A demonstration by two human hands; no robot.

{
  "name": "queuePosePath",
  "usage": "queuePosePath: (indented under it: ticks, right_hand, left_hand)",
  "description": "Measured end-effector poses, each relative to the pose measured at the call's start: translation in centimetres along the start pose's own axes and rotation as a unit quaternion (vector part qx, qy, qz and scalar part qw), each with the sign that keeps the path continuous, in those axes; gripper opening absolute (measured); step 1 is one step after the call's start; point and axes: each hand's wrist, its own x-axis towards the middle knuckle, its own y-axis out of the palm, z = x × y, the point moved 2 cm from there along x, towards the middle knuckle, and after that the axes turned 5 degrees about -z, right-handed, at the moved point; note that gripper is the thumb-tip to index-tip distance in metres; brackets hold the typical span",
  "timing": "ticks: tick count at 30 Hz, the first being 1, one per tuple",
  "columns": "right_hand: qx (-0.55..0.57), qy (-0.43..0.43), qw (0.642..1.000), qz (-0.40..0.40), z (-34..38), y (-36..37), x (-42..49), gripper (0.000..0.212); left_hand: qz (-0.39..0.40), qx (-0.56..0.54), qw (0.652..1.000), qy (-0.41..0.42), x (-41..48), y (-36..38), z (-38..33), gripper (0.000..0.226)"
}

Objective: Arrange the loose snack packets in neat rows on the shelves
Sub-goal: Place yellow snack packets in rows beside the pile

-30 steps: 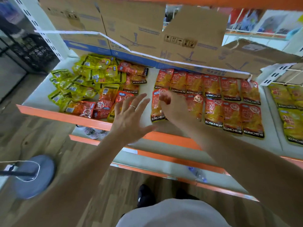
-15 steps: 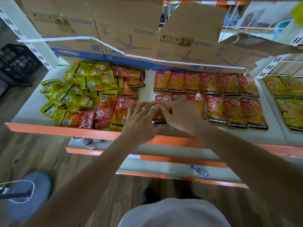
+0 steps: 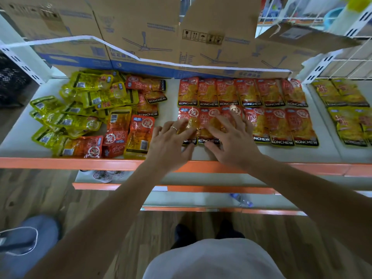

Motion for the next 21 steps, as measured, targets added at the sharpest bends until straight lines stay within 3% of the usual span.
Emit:
queuePosePath:
  ticks: [10,21]
  right_hand:
    - [0.018,0.022,0.999,0.03,-0.12,0.31,-0.19,0.067]
    - [0.01,0.012,1.0,-0.001,0.09,0.3,-0.19,0.063]
  left_hand:
    - [-0.019,-0.015,0.999,-0.02,-0.16,0.54,-0.06,0.052]
    - [-0.027,-0.009,0.999,-0.015,-0.11,0.77,0.12,0.05]
